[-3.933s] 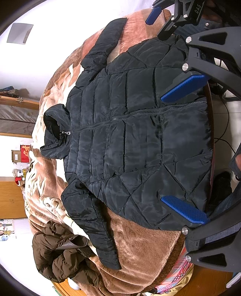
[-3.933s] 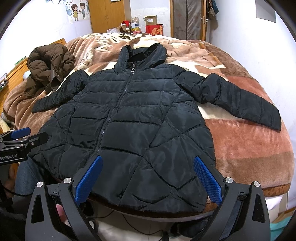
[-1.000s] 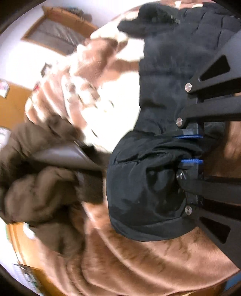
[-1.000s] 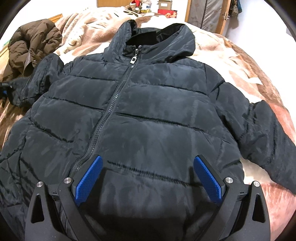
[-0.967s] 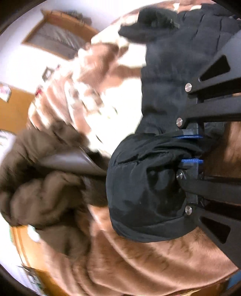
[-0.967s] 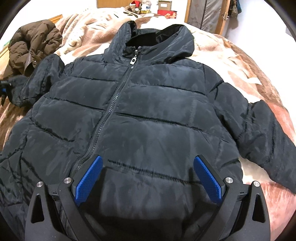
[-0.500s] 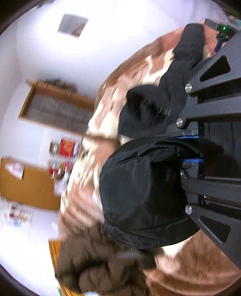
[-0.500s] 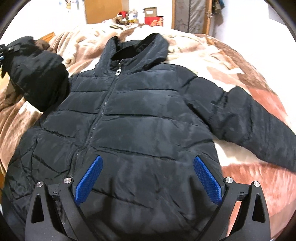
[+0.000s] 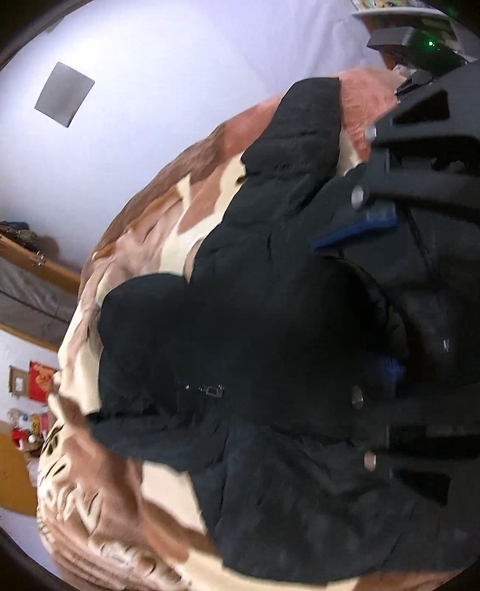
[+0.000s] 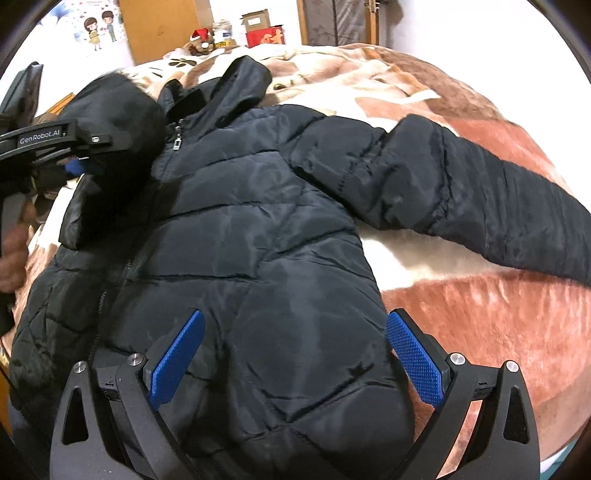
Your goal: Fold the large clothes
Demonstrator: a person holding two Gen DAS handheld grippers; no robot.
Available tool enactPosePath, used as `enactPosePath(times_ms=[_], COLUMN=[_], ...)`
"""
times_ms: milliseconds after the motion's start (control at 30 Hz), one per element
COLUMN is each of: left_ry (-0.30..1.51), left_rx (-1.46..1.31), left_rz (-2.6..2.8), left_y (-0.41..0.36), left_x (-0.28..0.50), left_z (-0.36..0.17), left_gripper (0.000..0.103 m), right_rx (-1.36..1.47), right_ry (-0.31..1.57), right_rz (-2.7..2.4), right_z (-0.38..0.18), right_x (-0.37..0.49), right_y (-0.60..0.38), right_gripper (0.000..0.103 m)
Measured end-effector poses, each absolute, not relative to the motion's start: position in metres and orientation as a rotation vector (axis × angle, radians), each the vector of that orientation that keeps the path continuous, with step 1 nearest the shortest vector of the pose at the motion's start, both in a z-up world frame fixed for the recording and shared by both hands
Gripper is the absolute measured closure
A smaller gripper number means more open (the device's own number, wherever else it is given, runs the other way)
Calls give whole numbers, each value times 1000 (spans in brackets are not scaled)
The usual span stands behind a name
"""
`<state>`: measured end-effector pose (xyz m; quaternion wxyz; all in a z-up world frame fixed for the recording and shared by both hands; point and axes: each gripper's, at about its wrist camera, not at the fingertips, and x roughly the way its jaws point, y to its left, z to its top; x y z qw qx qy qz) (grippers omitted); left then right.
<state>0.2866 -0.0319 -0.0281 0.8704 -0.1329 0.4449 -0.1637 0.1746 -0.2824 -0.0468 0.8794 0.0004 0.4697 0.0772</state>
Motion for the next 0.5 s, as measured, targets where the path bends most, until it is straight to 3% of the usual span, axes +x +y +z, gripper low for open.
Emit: enactPosePath(times_ms=[233, 500], left_ry=[897, 822], left_rx=[-266, -285], left_rz=[-428, -264], left_y=[-41, 52], left_x=[270, 268], left_z=[-10, 8], left_gripper=[38, 38], right_rx=[25, 35], right_ry=[913, 819], right_rz=[175, 220], right_z=[-31, 0], right_x=[177, 210], right_y=[-285, -250], right_gripper=[4, 7])
